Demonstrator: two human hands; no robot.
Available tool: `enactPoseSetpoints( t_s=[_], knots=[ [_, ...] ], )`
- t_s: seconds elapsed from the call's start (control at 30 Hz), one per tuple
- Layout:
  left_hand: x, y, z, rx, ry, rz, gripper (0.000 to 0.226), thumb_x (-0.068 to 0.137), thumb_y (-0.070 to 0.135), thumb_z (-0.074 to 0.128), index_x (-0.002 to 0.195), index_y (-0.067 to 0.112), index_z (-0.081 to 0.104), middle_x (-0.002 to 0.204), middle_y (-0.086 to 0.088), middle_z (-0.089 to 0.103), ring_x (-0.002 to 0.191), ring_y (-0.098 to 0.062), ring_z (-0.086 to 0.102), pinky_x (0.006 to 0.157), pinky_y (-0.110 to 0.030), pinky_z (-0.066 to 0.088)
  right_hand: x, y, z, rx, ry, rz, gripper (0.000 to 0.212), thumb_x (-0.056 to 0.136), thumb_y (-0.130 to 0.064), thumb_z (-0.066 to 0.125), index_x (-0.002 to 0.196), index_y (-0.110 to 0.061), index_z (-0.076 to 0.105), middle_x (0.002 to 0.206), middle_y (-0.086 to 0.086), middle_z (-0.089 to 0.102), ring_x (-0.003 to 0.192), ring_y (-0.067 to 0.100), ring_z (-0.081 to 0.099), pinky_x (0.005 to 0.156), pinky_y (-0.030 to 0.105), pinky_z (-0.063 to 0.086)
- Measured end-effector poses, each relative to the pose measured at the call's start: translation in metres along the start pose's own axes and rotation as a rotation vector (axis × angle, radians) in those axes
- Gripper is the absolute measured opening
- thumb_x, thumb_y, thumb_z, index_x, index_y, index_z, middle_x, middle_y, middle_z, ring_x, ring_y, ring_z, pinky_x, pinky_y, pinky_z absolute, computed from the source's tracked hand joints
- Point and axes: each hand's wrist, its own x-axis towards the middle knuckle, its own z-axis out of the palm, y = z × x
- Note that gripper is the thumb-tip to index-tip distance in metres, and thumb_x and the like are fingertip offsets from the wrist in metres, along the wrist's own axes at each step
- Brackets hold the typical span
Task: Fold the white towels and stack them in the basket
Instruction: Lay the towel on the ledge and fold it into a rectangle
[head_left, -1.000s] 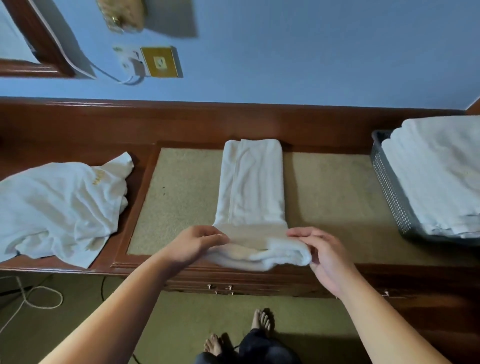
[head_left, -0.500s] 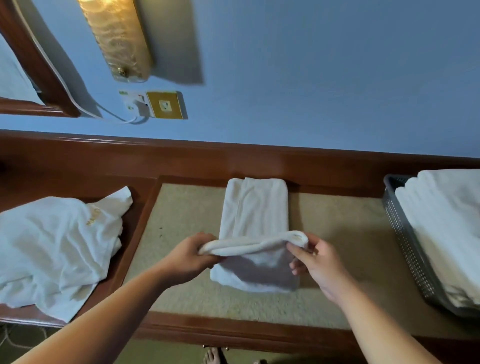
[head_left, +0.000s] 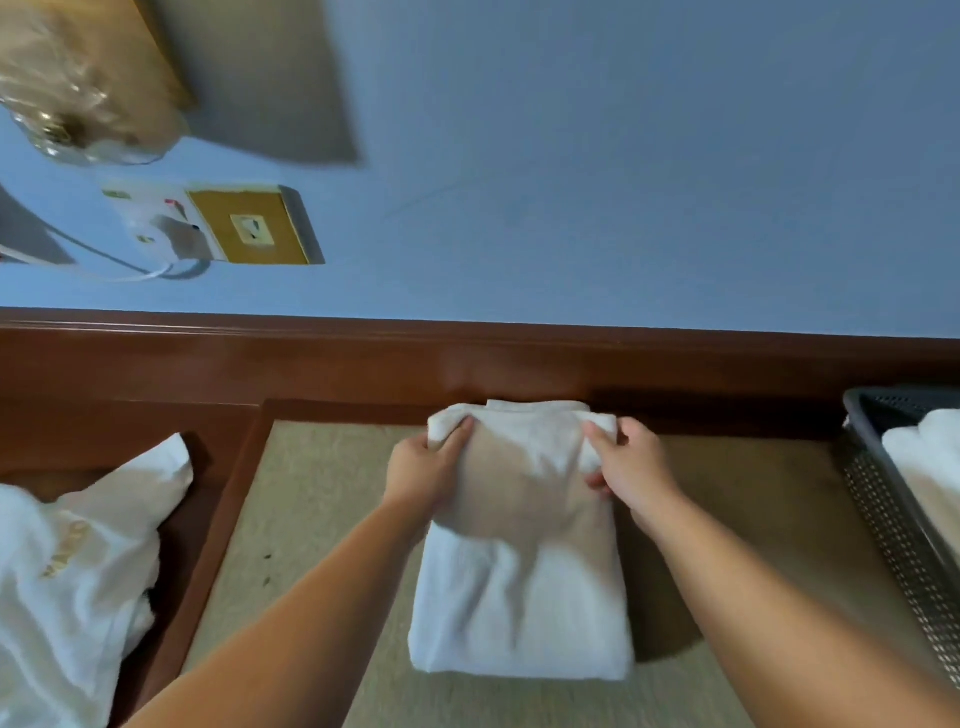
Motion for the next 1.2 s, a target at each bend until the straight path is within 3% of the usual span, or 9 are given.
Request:
enactPoseSetpoints(
  t_s=[0.13, 0.3, 0.37, 0.43, 0.5, 0.6, 0.73, 1.0, 1.2],
  knots=[
    [0.053, 0.0, 0.029, 0.07, 0.067, -0.034, 0.06, 0.089, 0.069, 0.064, 0.071, 0.011, 0.067, 0.071, -0.003, 0.068, 0.073, -0.024, 0.068, 0.066, -0.034, 0.051, 0.059, 0.004, 0.023, -0.01, 0.019, 0.058, 0.027, 0.103, -0.033, 0.062, 0.097, -0.007, 0.06, 0.089, 0.013, 0.072, 0.065, 0.023, 0.076, 0.071, 0.045, 0.065],
    [0.103, -0.001, 0.054, 0.129, 0.165, -0.127, 0.065, 0.085, 0.08, 0.057, 0.072, 0.016, 0.066, 0.073, 0.0, 0.068, 0.076, -0.023, 0.068, 0.076, -0.035, 0.055, 0.108, 0.02, 0.052, -0.03, 0.096, 0.1, 0.018, 0.102, -0.031, 0.06, 0.098, -0.013, 0.059, 0.083, 0.007, 0.075, 0.071, 0.024, 0.077, 0.081, 0.05, 0.064],
    [0.114, -0.006, 0.062, 0.186, 0.177, -0.12, 0.071, 0.085, 0.083, 0.051, 0.095, 0.015, 0.069, 0.096, -0.005, 0.072, 0.098, -0.029, 0.067, 0.091, -0.042, 0.055, 0.113, 0.022, 0.057, -0.091, 0.149, 0.1, 0.014, 0.098, -0.029, 0.059, 0.107, -0.02, 0.056, 0.111, 0.01, 0.072, 0.091, 0.031, 0.075, 0.092, 0.048, 0.06],
    [0.105, -0.016, 0.068, 0.345, 0.24, -0.065, 0.079, 0.089, 0.079, 0.05, 0.132, 0.014, 0.058, 0.131, -0.01, 0.06, 0.125, -0.036, 0.051, 0.106, -0.047, 0.045, 0.099, 0.019, 0.059, -0.166, 0.19, 0.069, 0.035, 0.097, -0.023, 0.061, 0.131, -0.019, 0.053, 0.139, 0.013, 0.05, 0.107, 0.037, 0.065, 0.101, 0.037, 0.05],
    [0.073, -0.03, 0.071, 0.486, 0.319, 0.211, 0.072, 0.095, 0.067, 0.053, 0.15, 0.02, 0.045, 0.143, -0.009, 0.049, 0.128, -0.035, 0.043, 0.102, -0.048, 0.041, 0.067, 0.02, 0.064, -0.219, 0.229, -0.111, 0.051, 0.094, -0.011, 0.064, 0.142, -0.013, 0.049, 0.145, 0.018, 0.037, 0.112, 0.04, 0.06, 0.099, 0.033, 0.045],
    [0.024, -0.059, 0.074, 0.722, 0.101, 0.592, 0.063, 0.1, 0.058, 0.044, 0.159, 0.037, 0.034, 0.164, -0.003, 0.035, 0.147, -0.031, 0.034, 0.113, -0.047, 0.036, 0.023, 0.027, 0.077, -0.479, 0.044, -0.412, 0.063, 0.097, -0.015, 0.059, 0.156, -0.023, 0.039, 0.165, 0.012, 0.024, 0.149, 0.034, 0.035, 0.121, 0.038, 0.033],
    [0.02, -0.09, 0.079, 0.93, -0.222, 0.486, 0.077, 0.099, 0.072, 0.023, 0.163, 0.045, -0.009, 0.172, 0.001, -0.02, 0.159, -0.023, -0.019, 0.13, -0.045, -0.003, 0.029, 0.07, 0.079, -0.957, -0.23, -0.433, 0.07, 0.102, -0.065, 0.016, 0.165, -0.041, -0.004, 0.173, 0.003, -0.019, 0.158, 0.026, -0.022, 0.128, 0.042, -0.012],
    [0.028, -0.087, 0.084, 1.055, -0.28, 0.441, 0.08, 0.099, 0.073, 0.018, 0.161, 0.041, -0.019, 0.169, -0.005, -0.03, 0.157, -0.026, -0.025, 0.129, -0.047, -0.009, 0.039, 0.075, 0.079, -1.015, -0.298, -0.343, 0.069, 0.105, -0.064, 0.016, 0.163, -0.041, -0.014, 0.169, 0.001, -0.03, 0.154, 0.023, -0.031, 0.126, 0.042, -0.018],
    [-0.057, -0.103, 0.06, 1.019, -0.266, 0.439, 0.069, 0.104, 0.059, 0.007, 0.164, 0.032, -0.015, 0.166, -0.007, -0.032, 0.155, -0.027, -0.029, 0.127, -0.046, -0.014, -0.052, 0.084, 0.073, -1.007, -0.271, -0.387, 0.061, 0.109, -0.048, 0.01, 0.164, -0.036, -0.013, 0.169, 0.004, -0.028, 0.155, 0.026, -0.029, 0.129, 0.044, -0.009]
  ],
)
